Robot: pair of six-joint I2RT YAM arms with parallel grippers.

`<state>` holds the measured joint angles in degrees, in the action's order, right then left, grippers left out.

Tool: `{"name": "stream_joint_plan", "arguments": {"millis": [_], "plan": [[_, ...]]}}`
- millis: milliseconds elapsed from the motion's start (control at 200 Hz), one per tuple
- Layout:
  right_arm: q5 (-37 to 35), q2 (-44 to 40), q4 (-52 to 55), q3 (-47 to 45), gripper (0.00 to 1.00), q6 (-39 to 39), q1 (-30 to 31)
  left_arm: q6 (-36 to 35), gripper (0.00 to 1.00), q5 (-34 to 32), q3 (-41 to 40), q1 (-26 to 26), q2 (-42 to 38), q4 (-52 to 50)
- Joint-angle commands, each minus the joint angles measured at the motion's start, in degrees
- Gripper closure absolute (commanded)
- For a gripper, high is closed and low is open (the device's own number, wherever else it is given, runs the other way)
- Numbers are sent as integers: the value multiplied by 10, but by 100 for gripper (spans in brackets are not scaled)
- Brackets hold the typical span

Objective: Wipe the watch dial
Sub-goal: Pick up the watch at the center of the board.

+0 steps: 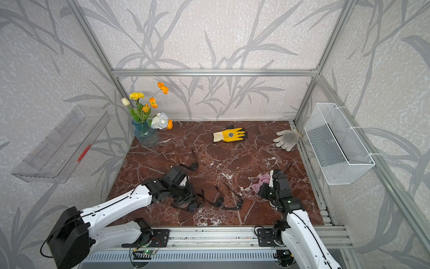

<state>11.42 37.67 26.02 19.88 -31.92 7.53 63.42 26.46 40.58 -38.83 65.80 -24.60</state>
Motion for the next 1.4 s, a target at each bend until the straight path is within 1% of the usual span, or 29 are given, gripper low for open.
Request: {"name": "stream_joint_plan", "arguments": {"millis": [0,80,195,405,485,580,710,805,855,915,960,1050,1155,1280,1395], "plan": [[14,-14,19,50,100,26,0,-10,100,83,72,15,11,119],[32,-10,28,83,100,49,-1,-1,100,125,115,16,39,177],[56,-7,47,136,100,88,-1,35,100,179,162,17,83,268],[135,-27,22,197,100,125,-1,90,100,219,219,15,158,431],[159,-28,23,218,100,138,-1,125,100,219,228,14,182,502],[181,-28,28,243,100,156,-1,149,100,209,240,11,205,553],[206,-20,33,275,100,172,1,200,100,200,254,3,240,647],[236,-13,17,291,100,174,7,224,100,191,264,-6,263,681],[239,-9,11,300,100,174,18,237,100,187,271,-9,276,696],[223,-4,8,311,100,180,42,255,100,184,279,-13,292,718],[199,-2,7,320,100,186,65,265,100,180,285,-16,301,725],[150,4,-7,328,100,191,117,267,100,172,296,-24,313,719],[93,12,-52,321,100,188,176,266,100,168,311,-35,326,711],[16,37,-86,320,100,196,233,263,100,166,327,-50,340,707],[-78,60,-89,324,100,198,266,260,100,163,329,-58,344,703]]}}
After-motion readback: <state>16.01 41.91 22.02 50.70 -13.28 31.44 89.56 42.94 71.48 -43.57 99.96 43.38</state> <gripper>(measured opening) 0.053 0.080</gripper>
